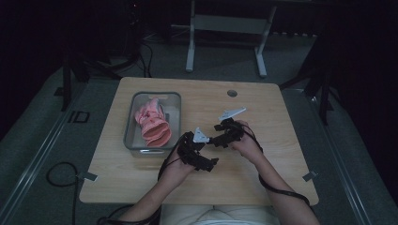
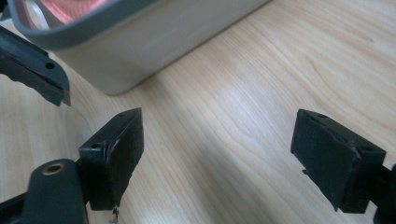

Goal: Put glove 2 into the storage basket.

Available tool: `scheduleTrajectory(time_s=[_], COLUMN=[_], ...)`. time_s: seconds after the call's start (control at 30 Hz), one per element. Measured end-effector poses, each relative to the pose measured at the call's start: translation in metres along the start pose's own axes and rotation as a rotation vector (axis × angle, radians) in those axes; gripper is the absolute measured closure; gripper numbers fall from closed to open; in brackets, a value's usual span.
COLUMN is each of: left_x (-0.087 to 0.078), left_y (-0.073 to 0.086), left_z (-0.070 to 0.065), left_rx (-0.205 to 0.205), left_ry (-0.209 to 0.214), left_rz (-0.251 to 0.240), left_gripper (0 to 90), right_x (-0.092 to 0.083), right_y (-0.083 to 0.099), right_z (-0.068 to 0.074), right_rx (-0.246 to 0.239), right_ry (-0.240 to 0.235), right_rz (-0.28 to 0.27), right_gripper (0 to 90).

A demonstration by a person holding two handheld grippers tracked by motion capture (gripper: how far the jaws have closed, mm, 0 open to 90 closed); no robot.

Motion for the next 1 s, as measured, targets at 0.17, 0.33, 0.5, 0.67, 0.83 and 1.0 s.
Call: scheduleTrajectory(time_s=[0.17, 0.33, 0.5, 0.67, 0.83, 1.0], left_x=[0.009, 0.014, 0.018, 0.024, 0.027, 0.028], left_y=[0.01, 0.016, 0.022, 0.032, 0.038, 0.047], left_z=[-0.007, -0.01, -0.012, -0.014, -0.016, -0.018], left_rx=[0.041, 0.049, 0.064, 0.074, 0.07, 0.091], left_ry=[-0.004, 0.006, -0.011, -0.024, -0.02, -0.019], left_rz=[0.025, 0.038, 0.043, 0.052, 0.05, 0.061], left_gripper=[1.2, 1.1, 1.2, 1.1, 1.2, 1.1], right_x=[0.0, 0.001, 0.0, -0.001, -0.001, -0.006], right_y=[0.012, 0.02, 0.027, 0.036, 0.046, 0.057], right_z=[-0.003, -0.003, -0.003, -0.003, -0.003, -0.004], right_rx=[0.007, 0.009, -0.006, -0.016, -0.02, -0.009], right_ry=[0.001, -0.002, 0.006, 0.016, 0.023, 0.031], right_rz=[0.008, 0.01, 0.017, 0.016, 0.025, 0.017], right_gripper=[17.0, 17.0, 17.0, 17.1, 17.1, 17.1])
Point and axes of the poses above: each handheld gripper's, and its own axes: x roughly forward along the jaws, y roughly out of its underside, z roughly to its left, the point moved 4 cm from there along x, roughly forward along the jaws, and after that the axes turned 1 degree about x, right-handed, at the moved point
